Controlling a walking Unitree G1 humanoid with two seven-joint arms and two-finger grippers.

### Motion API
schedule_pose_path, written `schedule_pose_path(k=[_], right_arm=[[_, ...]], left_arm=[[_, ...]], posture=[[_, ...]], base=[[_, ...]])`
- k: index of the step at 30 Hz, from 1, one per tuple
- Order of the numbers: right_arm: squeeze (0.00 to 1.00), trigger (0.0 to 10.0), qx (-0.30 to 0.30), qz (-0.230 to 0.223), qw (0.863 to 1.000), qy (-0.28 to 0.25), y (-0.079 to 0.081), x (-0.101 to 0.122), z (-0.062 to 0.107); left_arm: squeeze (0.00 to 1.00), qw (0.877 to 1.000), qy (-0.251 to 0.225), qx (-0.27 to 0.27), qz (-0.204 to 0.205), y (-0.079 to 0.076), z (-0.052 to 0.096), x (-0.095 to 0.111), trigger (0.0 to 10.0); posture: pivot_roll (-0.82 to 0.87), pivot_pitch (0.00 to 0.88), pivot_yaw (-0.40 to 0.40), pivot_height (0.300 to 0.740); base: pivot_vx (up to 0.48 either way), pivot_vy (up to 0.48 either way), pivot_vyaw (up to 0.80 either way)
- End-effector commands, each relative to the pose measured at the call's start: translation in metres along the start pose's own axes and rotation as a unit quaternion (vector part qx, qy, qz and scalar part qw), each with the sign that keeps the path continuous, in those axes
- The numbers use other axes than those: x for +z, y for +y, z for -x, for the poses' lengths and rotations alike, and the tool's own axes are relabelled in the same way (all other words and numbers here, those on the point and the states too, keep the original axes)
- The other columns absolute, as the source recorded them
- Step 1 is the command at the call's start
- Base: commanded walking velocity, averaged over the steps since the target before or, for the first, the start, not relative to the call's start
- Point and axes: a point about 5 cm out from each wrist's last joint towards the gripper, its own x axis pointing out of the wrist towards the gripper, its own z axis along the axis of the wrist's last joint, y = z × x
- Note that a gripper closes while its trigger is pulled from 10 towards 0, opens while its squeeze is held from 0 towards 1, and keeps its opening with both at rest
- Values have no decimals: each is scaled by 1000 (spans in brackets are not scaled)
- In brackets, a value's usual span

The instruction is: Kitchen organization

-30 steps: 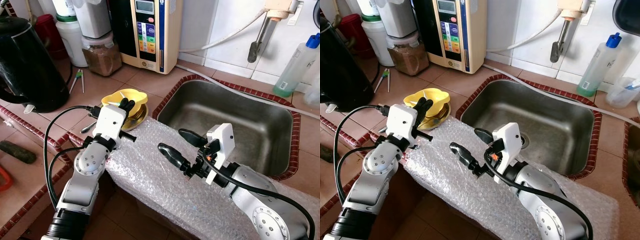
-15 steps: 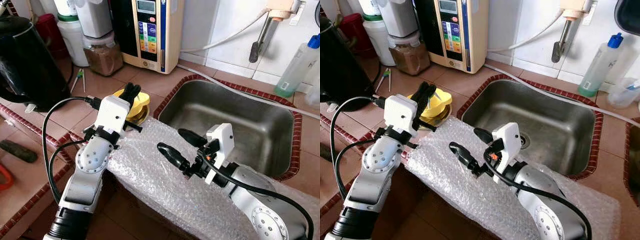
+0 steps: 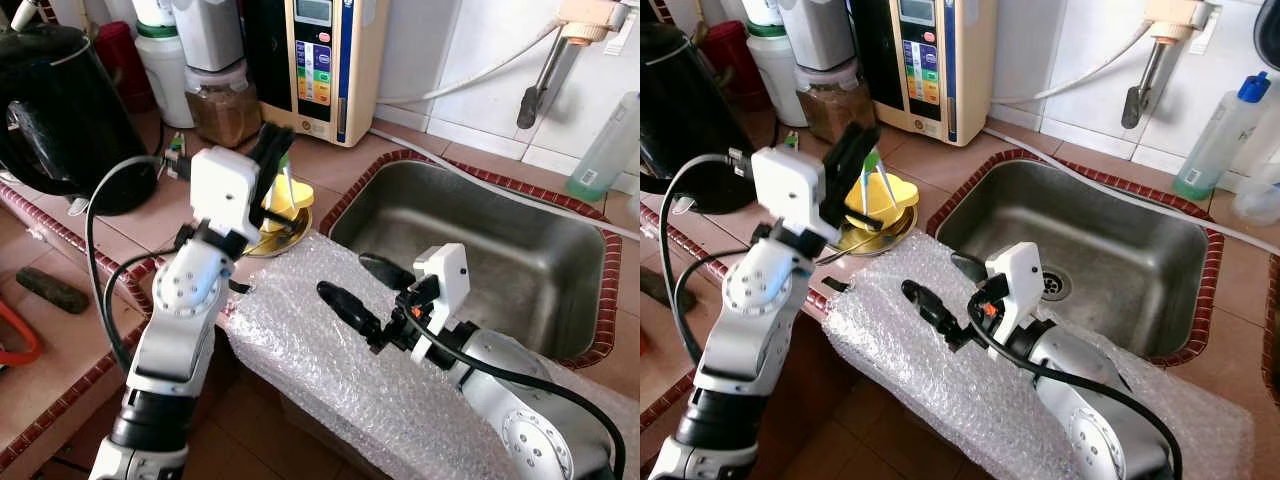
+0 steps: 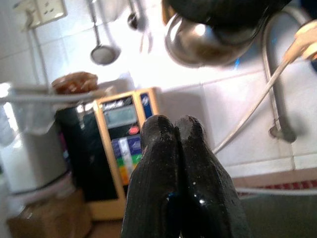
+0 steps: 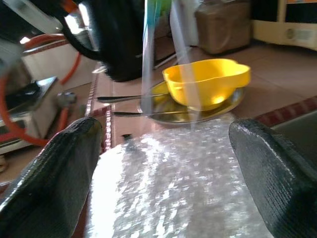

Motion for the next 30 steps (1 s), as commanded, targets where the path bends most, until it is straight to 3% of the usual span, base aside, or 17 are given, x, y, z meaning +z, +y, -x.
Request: schedule_pose_path(k=[1,8,18,19,20,21,22,23,27,30], right_arm=[[0,10000,-21,18,1000,-8,-7,5,0],[0,10000,-64,39,997,-26,-19,12,-2],[0,10000,-70,45,996,-18,-20,7,-1],[0,10000,-70,46,996,-18,-20,6,-1],[0,10000,-70,46,996,-19,-19,6,-2],[0,10000,-69,46,996,-18,-19,6,-2],[0,10000,-68,47,996,-18,-19,5,-3],[0,10000,-66,48,997,-17,-18,5,-3],[0,10000,-63,48,997,-15,-17,3,-3],[0,10000,-59,49,997,-12,-15,2,-4]], left_arm=[[0,1000,6,-10,24,1,-2,-1,0],[0,997,22,-58,45,-11,-5,-10,0],[0,997,30,-54,46,-15,-2,-14,0],[0,998,36,-42,40,-12,-2,-15,1961],[0,998,48,-21,34,-6,-1,-17,4784],[0,998,55,-2,39,-1,-1,-19,10000],[122,997,61,20,46,4,1,-21,10000],[1000,993,75,66,63,14,5,-26,10000],[1000,980,108,135,101,25,17,-36,10000],[1000,965,136,169,146,23,24,-42,10000]], posture=[[-91,46,21,740],[-100,46,24,740],[-98,51,22,740],[-98,52,22,740],[-96,50,21,740],[-96,50,21,740],[-93,50,22,740],[-93,50,21,740],[-88,52,21,740],[-86,52,20,740]], base=[[0,0,0],[0,0,0],[0,0,0],[0,0,0],[0,0,0],[0,0,0],[0,0,0],[0,0,0],[0,0,0],[0,0,0]])
